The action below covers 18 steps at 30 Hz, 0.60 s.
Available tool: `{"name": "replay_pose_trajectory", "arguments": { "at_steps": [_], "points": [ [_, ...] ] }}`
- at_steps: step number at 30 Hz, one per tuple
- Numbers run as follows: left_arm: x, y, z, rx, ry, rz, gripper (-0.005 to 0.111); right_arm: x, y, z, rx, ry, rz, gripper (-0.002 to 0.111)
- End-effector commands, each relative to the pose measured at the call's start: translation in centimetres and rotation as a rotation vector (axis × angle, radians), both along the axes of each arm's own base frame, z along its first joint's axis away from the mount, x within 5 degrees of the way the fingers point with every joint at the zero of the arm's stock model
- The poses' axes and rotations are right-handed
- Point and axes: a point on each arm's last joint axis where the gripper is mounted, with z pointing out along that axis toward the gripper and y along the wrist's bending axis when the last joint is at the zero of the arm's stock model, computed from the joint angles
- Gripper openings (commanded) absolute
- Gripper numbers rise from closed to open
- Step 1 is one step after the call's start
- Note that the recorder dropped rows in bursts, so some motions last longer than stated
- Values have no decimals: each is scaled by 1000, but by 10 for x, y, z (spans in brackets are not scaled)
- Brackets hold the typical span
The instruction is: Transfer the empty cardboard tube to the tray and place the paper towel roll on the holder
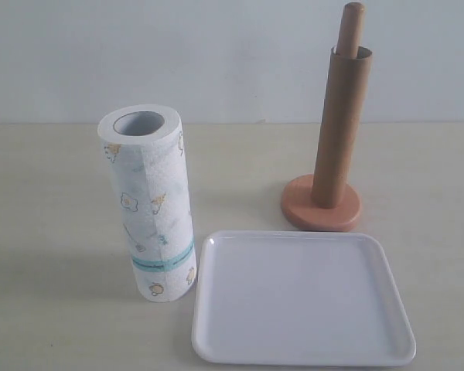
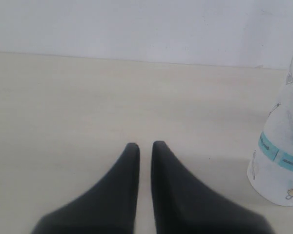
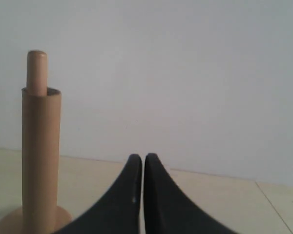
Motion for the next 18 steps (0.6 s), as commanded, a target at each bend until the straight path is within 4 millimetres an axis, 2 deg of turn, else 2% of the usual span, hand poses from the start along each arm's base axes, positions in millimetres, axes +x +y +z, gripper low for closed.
{"name": "replay_pose_trajectory", "arguments": {
  "at_steps": [1, 6, 13, 18],
  "points": [
    [0, 0, -1, -7, 1, 6, 9, 29, 2, 7, 10, -10, 9, 1],
    [0, 0, -1, -7, 1, 6, 9, 41, 3, 11, 70, -88, 21, 1],
    [0, 0, -1, -7, 1, 6, 9, 40, 3, 17, 114, -164, 33, 1],
    [0, 0, -1, -7, 1, 6, 9, 43, 3, 13, 218, -117, 45, 1]
  ]
}}
